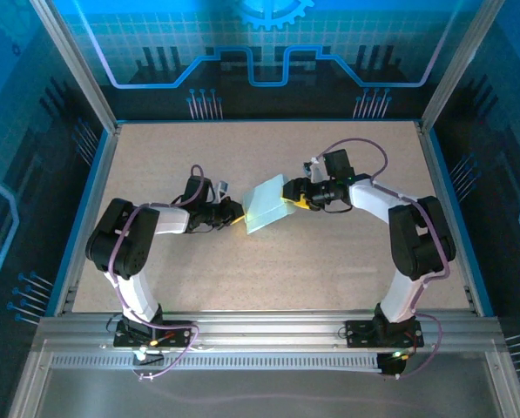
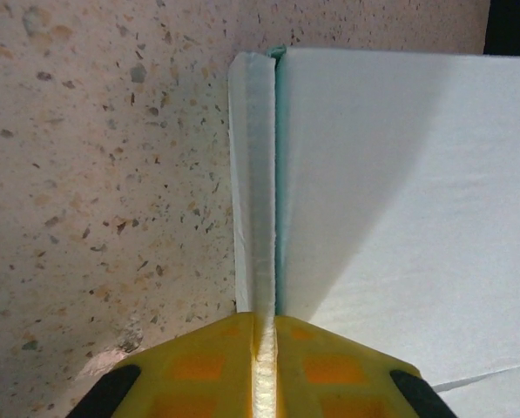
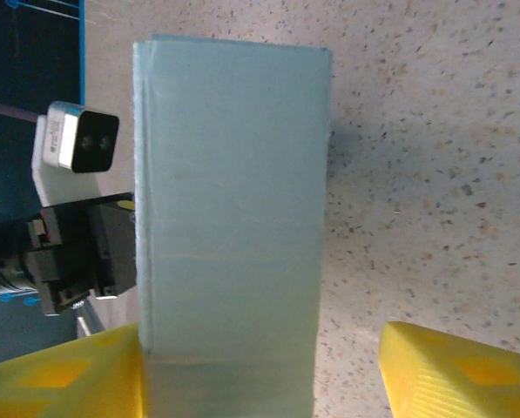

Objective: Fold the paper box

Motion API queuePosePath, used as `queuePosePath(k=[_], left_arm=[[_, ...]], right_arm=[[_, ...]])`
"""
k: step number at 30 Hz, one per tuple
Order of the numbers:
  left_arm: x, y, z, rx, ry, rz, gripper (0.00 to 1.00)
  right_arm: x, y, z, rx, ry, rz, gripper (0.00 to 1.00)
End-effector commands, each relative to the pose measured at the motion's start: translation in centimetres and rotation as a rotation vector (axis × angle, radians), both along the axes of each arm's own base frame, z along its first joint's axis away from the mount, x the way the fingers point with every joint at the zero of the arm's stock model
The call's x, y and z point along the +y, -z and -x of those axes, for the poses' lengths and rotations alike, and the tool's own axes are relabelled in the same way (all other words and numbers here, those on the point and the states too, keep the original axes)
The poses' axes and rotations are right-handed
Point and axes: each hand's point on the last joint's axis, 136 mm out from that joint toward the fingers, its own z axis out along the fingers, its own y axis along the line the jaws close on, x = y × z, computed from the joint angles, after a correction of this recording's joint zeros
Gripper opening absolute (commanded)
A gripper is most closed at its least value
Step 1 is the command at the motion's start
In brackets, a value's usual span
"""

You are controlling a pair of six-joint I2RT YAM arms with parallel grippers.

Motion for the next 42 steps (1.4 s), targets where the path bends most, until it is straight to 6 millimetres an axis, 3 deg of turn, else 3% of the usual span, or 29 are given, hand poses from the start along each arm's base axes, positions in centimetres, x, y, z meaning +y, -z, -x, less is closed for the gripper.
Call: queuePosePath(k=[1, 7, 15, 20, 24, 29, 36, 42], left_arm=[[0.1, 0.9, 0.8, 0.038, 0.011, 0.009, 0.14], [0.1, 0.4, 0.7, 0.024, 0.011, 0.009, 0.17], [0.3, -2.2, 0.0, -0.103, 0.012, 0.002, 0.23], [0.7, -3.8, -0.2, -0.203, 0.008, -0.019, 0.38], [1.4, -5.7, -0.6, -0.358, -0.022, -0.059, 0.57], [1.4, -8.1, -0.1, -0.571, 0.023, -0.297, 0.72], [-1.2, -11.7, 1.9, -1.025, 0.203, -0.675, 0.97], [-3.8, -14.1, 4.3, -1.450, 0.333, -0.932, 0.99]], right_arm=[[0.5, 0.0, -0.2, 0.030, -0.017, -0.067, 0.65], [0.4, -0.5, -0.3, 0.033, -0.001, -0.061, 0.50], [0.2, -1.0, -0.3, 0.059, 0.017, -0.068, 0.41], [0.1, -1.7, -0.3, 0.056, 0.025, -0.075, 0.40], [-0.4, -2.4, -0.4, 0.048, 0.045, -0.081, 0.40], [-1.2, -3.6, -0.3, 0.044, 0.064, -0.106, 0.40], [-2.4, -5.6, 0.6, 0.065, 0.090, -0.176, 0.41], [-3.9, -7.3, 1.2, 0.076, 0.135, -0.242, 0.40]])
